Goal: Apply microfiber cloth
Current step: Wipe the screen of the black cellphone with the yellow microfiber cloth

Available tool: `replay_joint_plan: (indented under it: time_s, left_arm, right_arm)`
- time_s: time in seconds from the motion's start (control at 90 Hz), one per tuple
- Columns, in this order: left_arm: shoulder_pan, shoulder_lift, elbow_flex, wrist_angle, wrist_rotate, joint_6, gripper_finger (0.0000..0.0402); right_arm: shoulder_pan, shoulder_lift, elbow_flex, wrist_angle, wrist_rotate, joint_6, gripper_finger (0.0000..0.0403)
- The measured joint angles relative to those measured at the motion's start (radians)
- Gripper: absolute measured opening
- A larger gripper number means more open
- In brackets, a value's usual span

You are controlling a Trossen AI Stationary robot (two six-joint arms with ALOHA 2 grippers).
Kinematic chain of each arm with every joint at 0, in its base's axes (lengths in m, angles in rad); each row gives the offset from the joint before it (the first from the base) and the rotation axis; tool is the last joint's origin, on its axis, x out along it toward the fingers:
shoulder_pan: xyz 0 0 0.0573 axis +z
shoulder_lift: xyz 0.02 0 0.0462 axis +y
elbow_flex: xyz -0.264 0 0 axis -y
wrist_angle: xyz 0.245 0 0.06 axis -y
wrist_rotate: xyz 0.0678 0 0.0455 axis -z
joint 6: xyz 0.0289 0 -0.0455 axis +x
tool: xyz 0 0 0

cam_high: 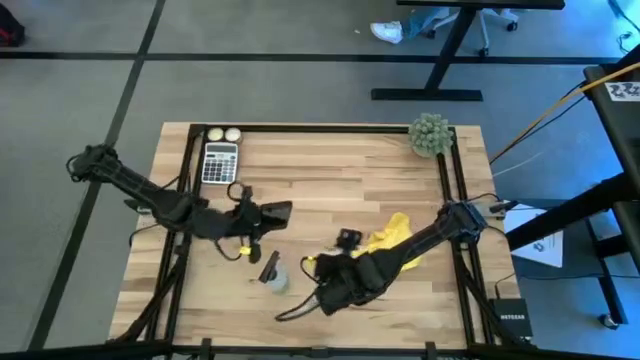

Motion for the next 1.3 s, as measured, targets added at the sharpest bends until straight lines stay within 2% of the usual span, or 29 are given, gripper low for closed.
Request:
replay_joint_plan:
  time_s: [0.2,0.278,0.444,0.611,0.9,1.022,1.111,1.3]
  left_arm:
    - [0.159,0.134,0.0,0.217,0.239,0.024,0.0008]
    - [0.199,0.19,0.011,0.259,0.281,0.019,0.0008]
    - [0.252,0.305,0.089,0.281,0.339,0.023,0.0008]
    - [0.276,0.421,0.169,0.276,0.363,0.027,0.0008]
    - [0.277,0.605,0.27,0.328,0.376,0.002,0.0008]
    - [0.277,0.654,0.27,0.357,0.375,-0.05,0.0008]
    - [0.277,0.684,0.27,0.36,0.35,-0.092,0.0008]
    - [0.276,0.725,0.27,0.377,0.346,-0.077,0.0008]
  right_arm:
    - [0.029,-0.073,-0.254,0.037,-0.065,0.097,0.0323]
    - [0.039,-0.112,-0.359,0.023,-0.089,0.149,0.0323]
    - [0.081,-0.216,-0.581,0.11,-0.114,0.243,0.0323]
    - [0.125,-0.375,-0.799,0.276,-0.147,0.346,0.0323]
    - [0.188,-0.7,-1.191,0.604,-0.085,0.534,0.0323]
    - [0.185,-0.726,-1.304,0.771,-0.103,0.642,0.0324]
    - [0.185,-0.717,-1.353,0.877,-0.078,0.649,0.0324]
    - [0.175,-0.677,-1.41,0.901,0.012,0.646,0.0323]
